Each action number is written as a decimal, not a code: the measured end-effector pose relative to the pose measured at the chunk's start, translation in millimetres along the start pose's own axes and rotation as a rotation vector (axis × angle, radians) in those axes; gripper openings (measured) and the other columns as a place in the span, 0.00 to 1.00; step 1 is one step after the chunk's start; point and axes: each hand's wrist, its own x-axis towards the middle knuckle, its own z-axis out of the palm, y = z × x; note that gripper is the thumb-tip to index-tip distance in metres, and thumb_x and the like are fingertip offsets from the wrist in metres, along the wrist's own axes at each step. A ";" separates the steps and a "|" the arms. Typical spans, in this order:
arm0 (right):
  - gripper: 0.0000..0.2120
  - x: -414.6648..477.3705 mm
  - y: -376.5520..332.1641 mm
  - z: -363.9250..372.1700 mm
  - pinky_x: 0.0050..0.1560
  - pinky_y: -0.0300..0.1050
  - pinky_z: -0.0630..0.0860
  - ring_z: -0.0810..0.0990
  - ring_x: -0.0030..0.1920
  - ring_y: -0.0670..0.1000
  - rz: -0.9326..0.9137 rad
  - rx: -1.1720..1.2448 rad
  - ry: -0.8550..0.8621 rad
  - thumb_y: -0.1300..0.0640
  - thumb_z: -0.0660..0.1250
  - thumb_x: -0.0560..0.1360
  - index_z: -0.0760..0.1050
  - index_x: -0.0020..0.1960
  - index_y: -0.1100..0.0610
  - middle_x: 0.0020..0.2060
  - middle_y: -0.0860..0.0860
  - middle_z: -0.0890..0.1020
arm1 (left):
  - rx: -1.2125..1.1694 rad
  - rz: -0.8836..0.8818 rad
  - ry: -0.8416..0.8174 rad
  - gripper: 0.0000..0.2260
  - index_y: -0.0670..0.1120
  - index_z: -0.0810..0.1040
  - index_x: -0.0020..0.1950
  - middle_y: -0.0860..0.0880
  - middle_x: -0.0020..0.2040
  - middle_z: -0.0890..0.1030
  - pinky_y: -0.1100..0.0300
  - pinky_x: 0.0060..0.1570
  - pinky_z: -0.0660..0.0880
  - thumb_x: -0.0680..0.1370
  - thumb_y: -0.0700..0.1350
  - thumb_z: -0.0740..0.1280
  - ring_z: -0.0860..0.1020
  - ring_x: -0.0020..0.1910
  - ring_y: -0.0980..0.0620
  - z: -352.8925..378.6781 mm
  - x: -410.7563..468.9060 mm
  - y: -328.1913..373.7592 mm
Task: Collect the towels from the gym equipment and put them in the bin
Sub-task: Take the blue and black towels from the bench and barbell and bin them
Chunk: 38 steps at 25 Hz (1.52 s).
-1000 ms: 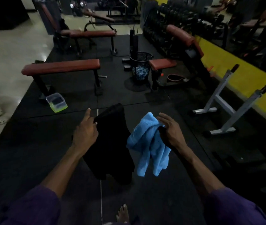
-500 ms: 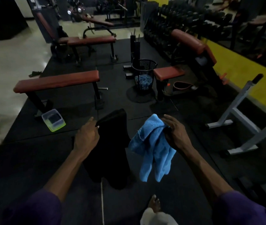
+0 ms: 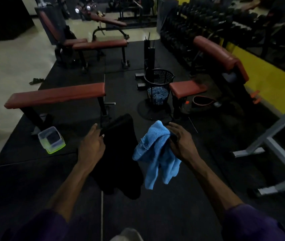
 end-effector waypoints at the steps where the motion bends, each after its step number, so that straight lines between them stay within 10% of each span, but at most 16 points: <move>1: 0.23 19.6 6.1 3.2 0.68 0.53 0.72 0.76 0.67 0.58 -0.010 0.015 0.006 0.70 0.68 0.71 0.78 0.65 0.63 0.66 0.60 0.78 | -0.006 -0.007 0.012 0.12 0.32 0.77 0.61 0.36 0.72 0.70 0.44 0.59 0.75 0.80 0.38 0.63 0.77 0.63 0.34 7.1 19.5 0.1; 21: 0.16 399.7 105.7 92.8 0.61 0.42 0.74 0.81 0.57 0.50 0.198 0.185 0.130 0.70 0.65 0.73 0.80 0.58 0.61 0.55 0.53 0.83 | -0.109 0.070 -0.006 0.13 0.34 0.76 0.62 0.35 0.60 0.79 0.46 0.56 0.73 0.80 0.37 0.61 0.78 0.58 0.36 131.7 445.9 -23.0; 28: 0.06 547.7 170.9 114.2 0.48 0.54 0.77 0.81 0.44 0.52 0.230 0.242 0.084 0.64 0.62 0.77 0.76 0.45 0.56 0.40 0.51 0.82 | -0.166 0.059 0.025 0.06 0.35 0.77 0.51 0.38 0.48 0.80 0.53 0.48 0.71 0.79 0.35 0.62 0.78 0.48 0.38 180.7 600.7 -15.4; 33: 0.09 644.8 212.9 119.4 0.47 0.38 0.75 0.81 0.43 0.36 0.234 0.227 0.097 0.58 0.61 0.76 0.80 0.50 0.57 0.38 0.43 0.81 | -0.210 0.035 -0.011 0.06 0.35 0.75 0.50 0.38 0.47 0.78 0.43 0.47 0.75 0.80 0.36 0.60 0.78 0.45 0.38 210.9 693.6 -5.3; 38: 0.15 731.8 244.7 128.5 0.56 0.31 0.65 0.78 0.55 0.50 0.333 0.091 0.070 0.67 0.64 0.78 0.79 0.63 0.60 0.57 0.55 0.82 | -0.173 0.015 -0.027 0.08 0.36 0.76 0.50 0.39 0.49 0.79 0.42 0.48 0.74 0.80 0.39 0.60 0.78 0.47 0.38 253.1 794.0 -3.3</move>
